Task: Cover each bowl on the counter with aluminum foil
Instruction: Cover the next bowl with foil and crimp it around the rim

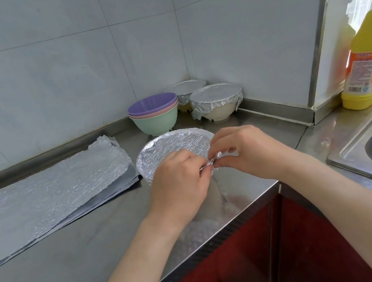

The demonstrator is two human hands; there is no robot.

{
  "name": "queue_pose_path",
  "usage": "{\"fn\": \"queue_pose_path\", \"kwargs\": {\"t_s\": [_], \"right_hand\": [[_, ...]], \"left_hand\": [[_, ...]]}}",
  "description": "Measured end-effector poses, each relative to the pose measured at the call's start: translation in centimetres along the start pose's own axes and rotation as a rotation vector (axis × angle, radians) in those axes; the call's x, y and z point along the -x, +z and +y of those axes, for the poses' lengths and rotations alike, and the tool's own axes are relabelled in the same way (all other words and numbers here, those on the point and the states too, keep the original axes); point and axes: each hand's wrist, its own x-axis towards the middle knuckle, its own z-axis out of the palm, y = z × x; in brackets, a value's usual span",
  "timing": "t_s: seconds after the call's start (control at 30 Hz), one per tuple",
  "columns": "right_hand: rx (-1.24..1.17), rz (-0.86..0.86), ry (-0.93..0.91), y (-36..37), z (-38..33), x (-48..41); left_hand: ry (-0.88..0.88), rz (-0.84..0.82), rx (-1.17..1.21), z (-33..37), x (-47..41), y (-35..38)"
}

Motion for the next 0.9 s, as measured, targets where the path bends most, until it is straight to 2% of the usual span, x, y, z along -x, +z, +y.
{"fn": "queue_pose_path", "kwargs": {"t_s": [0.17,0.3,0.4,0.53,0.6,0.7,0.77,0.83,0.9], "right_hand": [[-0.032,-0.007,0.017,-0.1,0.1,-0.6],[-0.099,0.024,0.054,0.1,0.3,-0.5],[-0.393,0.089,0.239,0.4,0.1,0.6],[-0.794,0.299,0.679,2.5,-0.4,1.0],[-0.92,0.298,0.791,3.6,-1.1,0.3],[-1.002,0.345,0.907,4.6,-2.1,-0.9],[-1.006,0.38,0.931,4.9,-2.7,-1.7],[-0.998,0.441,0.927,5.8,-2.4,-2.3],[-0.988,0.491,0.933,6.1,-3.0,-2.6]], "left_hand": [[0.02,-0.044,0.042,-0.3,-0.5,-0.1],[0.029,-0.015,0.045,-0.3,-0.6,0.2],[0.027,0.008,-0.028,0.0,-0.8,0.9],[0.09,-0.02,-0.102,1.4,-1.8,1.2],[0.05,0.0,-0.062,0.9,-2.0,0.0],[-0.138,0.172,0.001,-2.5,-2.3,-1.8],[-0.38,0.123,0.131,-5.4,-2.6,-2.3],[-0.642,0.032,0.491,-7.1,-2.9,-2.1],[-0.757,-0.001,0.803,-7.6,-2.9,-1.5]]}}
